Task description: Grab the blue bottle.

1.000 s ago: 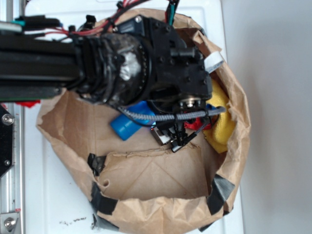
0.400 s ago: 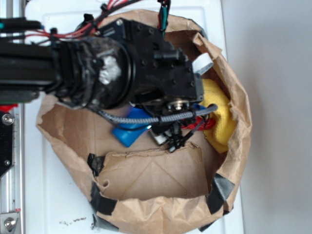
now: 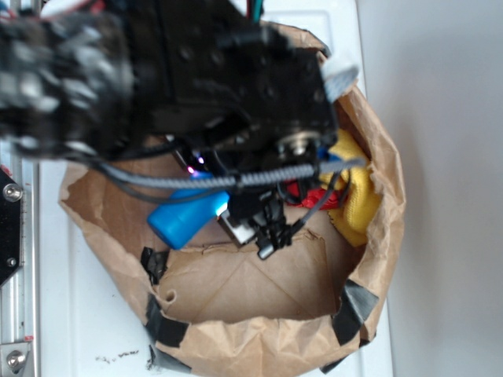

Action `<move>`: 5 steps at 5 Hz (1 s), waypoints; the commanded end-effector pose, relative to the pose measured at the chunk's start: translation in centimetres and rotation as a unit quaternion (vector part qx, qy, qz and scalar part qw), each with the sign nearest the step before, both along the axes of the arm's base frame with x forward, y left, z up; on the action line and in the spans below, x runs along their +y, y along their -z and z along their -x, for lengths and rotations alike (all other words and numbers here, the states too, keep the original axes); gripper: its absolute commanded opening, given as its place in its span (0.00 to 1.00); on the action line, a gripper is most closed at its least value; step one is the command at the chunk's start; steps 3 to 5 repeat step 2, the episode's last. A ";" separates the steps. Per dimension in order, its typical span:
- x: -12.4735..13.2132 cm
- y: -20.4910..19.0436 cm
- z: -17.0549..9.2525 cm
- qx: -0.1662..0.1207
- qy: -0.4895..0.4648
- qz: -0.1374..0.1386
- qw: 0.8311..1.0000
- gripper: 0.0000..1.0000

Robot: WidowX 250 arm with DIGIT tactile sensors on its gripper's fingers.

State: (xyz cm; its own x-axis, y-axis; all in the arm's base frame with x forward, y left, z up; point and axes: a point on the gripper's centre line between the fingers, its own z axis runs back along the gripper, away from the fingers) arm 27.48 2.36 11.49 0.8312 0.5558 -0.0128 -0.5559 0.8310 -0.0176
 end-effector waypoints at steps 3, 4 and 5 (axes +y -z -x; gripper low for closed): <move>0.4 -11.2 0.4 -0.093 -0.054 -0.028 0.994 0.00; 0.4 -11.2 0.4 -0.093 -0.054 -0.028 0.994 0.00; 0.4 -11.2 0.4 -0.093 -0.054 -0.028 0.994 0.00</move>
